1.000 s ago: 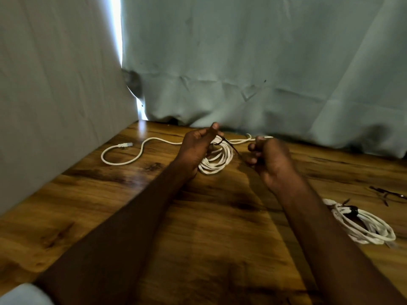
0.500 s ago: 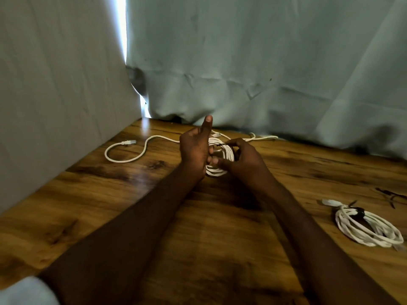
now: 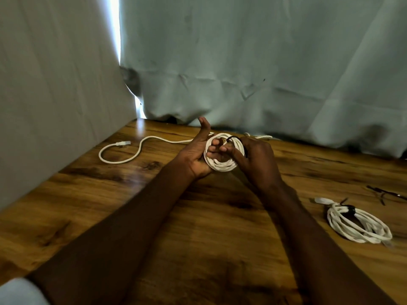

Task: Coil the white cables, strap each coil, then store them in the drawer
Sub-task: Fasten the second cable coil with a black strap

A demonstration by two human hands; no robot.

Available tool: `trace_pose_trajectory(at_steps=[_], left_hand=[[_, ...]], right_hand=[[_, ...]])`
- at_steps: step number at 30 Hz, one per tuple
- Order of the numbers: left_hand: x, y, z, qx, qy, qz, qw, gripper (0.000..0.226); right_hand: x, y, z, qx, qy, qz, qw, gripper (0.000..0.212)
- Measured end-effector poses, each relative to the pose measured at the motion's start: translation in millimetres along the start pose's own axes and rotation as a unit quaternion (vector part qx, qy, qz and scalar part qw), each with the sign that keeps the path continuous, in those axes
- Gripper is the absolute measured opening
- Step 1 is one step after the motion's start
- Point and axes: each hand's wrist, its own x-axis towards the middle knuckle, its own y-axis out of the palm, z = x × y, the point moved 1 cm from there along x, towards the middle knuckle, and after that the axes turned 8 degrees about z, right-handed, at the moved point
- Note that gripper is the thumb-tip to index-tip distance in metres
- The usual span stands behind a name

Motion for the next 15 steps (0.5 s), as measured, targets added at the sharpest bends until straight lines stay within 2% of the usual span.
trace_pose_trajectory(at_steps=[2,4,5,8,11,15], left_hand=[[-3,7,-4,0.026,0.031,0.039,0.998,0.051],[-6,9,-6,0.103,0.076,0.046,0.991,0.016],[-7,8,-6,0.128,0.087,0.037,0.987,0.011],[-5,6,-4,0.136,0.100,0.034,0.985,0.016],[0,5,-2,0.164,0.134,0.023,0.977,0.013],[2,3,-1,0.248,0.193,-0.008,0.949,0.008]], right_hand=[[1,-3,-8,0.019,0.003,-0.014,1.000,0.049],[-1,-7,-14,0.022,0.017,-0.026,0.999,0.048],[-1,-7,-15,0.020,0.024,-0.029,0.999,0.048],[-2,-5,-11,0.050,0.023,-0.019,0.998,0.036],[-1,-7,-5,0.069,0.029,-0.023,0.997,0.038],[5,-16,-12,0.195,0.122,-0.067,0.971,0.027]])
